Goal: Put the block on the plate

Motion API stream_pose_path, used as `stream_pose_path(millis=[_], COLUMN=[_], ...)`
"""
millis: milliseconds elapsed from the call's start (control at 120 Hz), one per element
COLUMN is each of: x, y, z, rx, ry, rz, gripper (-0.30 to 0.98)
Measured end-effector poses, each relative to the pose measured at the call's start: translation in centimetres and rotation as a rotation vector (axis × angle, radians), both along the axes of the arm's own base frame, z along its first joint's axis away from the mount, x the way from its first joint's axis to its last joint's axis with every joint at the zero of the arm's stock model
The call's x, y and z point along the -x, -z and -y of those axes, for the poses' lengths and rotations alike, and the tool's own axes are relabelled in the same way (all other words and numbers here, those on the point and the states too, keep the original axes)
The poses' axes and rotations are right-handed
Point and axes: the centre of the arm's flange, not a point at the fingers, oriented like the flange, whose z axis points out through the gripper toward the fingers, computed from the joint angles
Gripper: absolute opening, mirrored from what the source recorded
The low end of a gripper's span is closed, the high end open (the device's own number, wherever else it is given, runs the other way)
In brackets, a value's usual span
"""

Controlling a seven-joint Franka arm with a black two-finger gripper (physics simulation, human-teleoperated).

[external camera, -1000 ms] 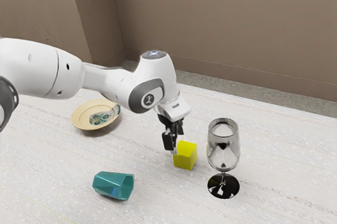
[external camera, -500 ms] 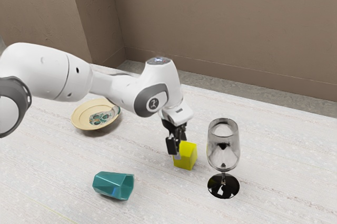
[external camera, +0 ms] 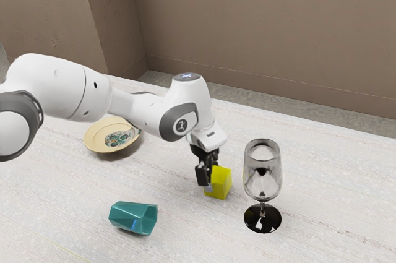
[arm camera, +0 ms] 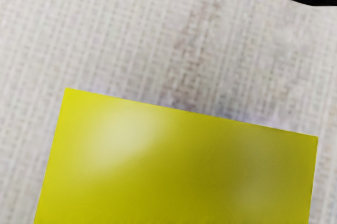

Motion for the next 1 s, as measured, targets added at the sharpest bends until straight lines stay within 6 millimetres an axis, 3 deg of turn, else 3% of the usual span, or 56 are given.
stream_pose_path(millis=[183,517,633,850,1000], x=[0.1,-0.1,-0.2,-0.9,-1.8], y=[0.9,0.6,-0.7,-5.2,-7.5], z=[0.0,0.1,0.0,-1.5,-5.8], rx=[0.0,0.001,0.001,-0.003,-0.022], ry=[-0.002,-0.01,-0.014,-0.039,-0.102], rz=[-0.012,0.001,0.023,0.086,0.113], gripper=[0.47,0.45,0.44,0.43,0.42])
